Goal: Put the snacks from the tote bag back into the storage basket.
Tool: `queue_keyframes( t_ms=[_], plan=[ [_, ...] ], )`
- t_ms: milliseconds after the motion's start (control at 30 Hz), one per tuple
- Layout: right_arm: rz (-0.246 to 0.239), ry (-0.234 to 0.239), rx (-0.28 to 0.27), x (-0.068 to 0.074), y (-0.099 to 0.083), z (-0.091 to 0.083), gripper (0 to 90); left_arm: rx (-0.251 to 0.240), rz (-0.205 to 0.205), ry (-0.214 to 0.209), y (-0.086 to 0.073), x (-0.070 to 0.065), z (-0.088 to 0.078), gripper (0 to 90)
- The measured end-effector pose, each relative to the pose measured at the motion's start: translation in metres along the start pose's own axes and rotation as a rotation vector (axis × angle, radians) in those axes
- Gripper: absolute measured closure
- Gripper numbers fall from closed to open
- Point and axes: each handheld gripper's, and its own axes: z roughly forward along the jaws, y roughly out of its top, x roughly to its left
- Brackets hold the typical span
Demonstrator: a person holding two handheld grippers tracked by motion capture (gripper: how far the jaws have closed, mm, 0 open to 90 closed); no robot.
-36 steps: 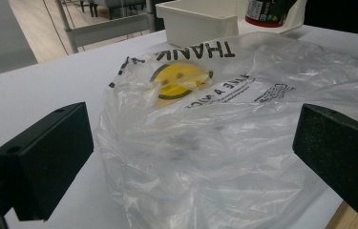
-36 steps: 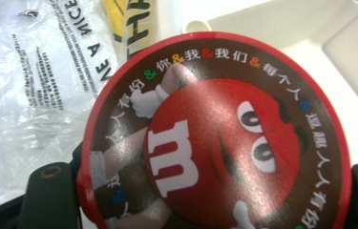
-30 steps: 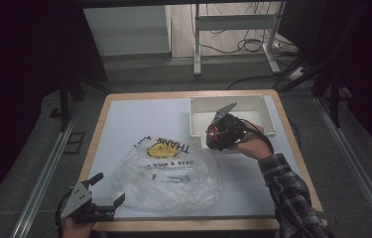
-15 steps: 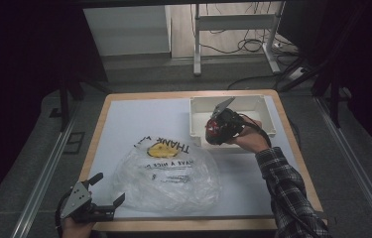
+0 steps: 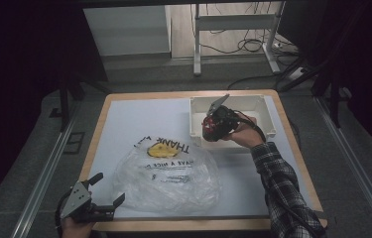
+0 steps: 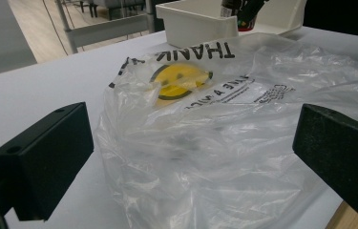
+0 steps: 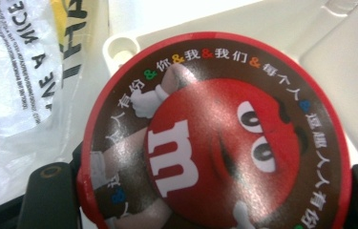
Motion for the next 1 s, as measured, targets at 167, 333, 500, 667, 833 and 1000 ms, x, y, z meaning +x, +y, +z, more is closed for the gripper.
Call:
queue_keyframes(
  t_ms=[167,333,500,667,833,1000],
  plan=[
    [0.0,0.001,-0.002,-0.004,0.002,0.005,25.6,0.0,0.0,-0.001,0.0,0.0,0.0,0.0],
    [0.004,0.004,0.003,-0.008,0.003,0.009,25.6,-0.001,0.001,-0.001,0.0,0.0,0.0,0.0],
    [-0.005,0.016,0.006,-0.011,0.004,0.017,25.6,-0.002,0.001,-0.003,0.0,0.0,0.0,0.0],
    [-0.014,0.021,0.02,-0.012,0.006,0.024,25.6,-0.002,0.001,-0.002,0.0,0.0,0.0,0.0],
    [-0.019,0.028,0.026,-0.016,0.007,0.032,25.6,-0.003,0.001,-0.003,0.0,0.0,0.0,0.0],
    [-0.02,0.036,0.034,-0.017,0.008,0.037,25.6,-0.003,0.002,-0.005,0.0,0.0,0.0,0.0]
  ],
)
